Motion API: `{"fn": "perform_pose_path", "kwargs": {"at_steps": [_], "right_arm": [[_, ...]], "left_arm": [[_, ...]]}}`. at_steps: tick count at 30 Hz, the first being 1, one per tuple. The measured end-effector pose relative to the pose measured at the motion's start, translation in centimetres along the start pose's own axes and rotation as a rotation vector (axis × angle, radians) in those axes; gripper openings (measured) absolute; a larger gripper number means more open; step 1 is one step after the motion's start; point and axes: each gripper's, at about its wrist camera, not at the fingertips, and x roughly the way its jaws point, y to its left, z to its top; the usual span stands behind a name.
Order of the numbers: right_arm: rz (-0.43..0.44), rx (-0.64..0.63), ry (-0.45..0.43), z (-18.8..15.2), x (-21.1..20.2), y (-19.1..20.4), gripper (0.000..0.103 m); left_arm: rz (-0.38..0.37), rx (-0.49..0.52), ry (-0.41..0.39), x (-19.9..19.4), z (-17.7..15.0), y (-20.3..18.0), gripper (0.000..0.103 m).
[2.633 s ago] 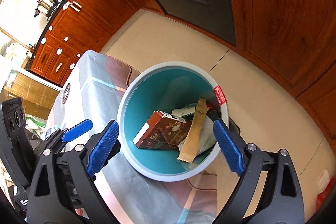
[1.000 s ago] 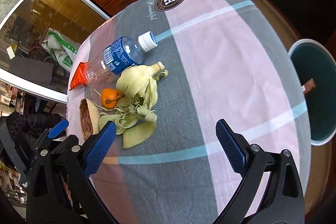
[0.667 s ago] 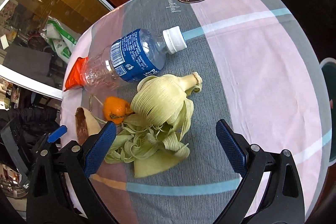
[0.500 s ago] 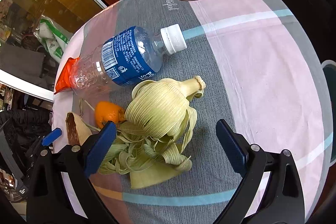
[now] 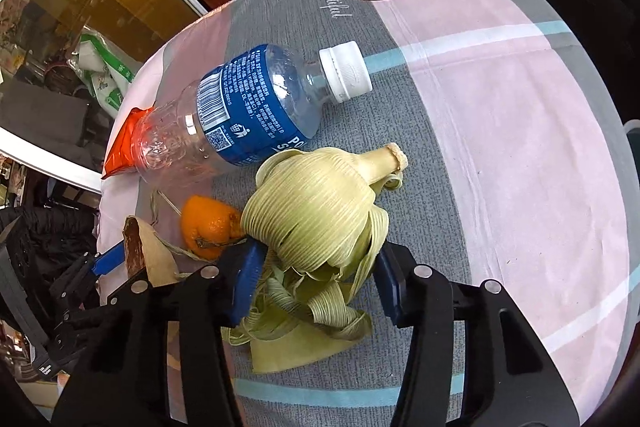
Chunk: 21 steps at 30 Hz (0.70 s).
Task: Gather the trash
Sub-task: 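Grasp the coconut shell rim with the left tool while the right tool grasps the orange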
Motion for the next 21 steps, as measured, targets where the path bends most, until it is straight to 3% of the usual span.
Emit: {"fn": "perform_pose_path", "kwargs": {"at_steps": [1, 5, 8, 13, 21], "right_arm": [[0.003, 0.004, -0.003, 0.0, 0.0, -0.1, 0.038], [0.029, 0.033, -0.017, -0.3, -0.8, -1.1, 0.033], [0.02, 0.049, -0.04, -0.6, -2.1, -2.1, 0.033], [0.036, 0.077, -0.048, -1.4, -3.9, -3.8, 0.036], [0.06, 0.127, -0.063, -2.7, -5.7, -6.7, 0.041]], "left_arm": [[-0.002, 0.013, 0.003, 0.0, -0.1, -0.5, 0.044], [0.043, 0.048, -0.014, -0.5, -0.6, -1.7, 0.022], [0.035, 0.034, -0.026, -1.4, -1.0, -2.0, 0.012], [0.014, 0.085, -0.007, -2.4, -2.1, -3.9, 0.009], [-0.001, 0.106, 0.059, -1.2, -3.6, -6.3, 0.016]]}}
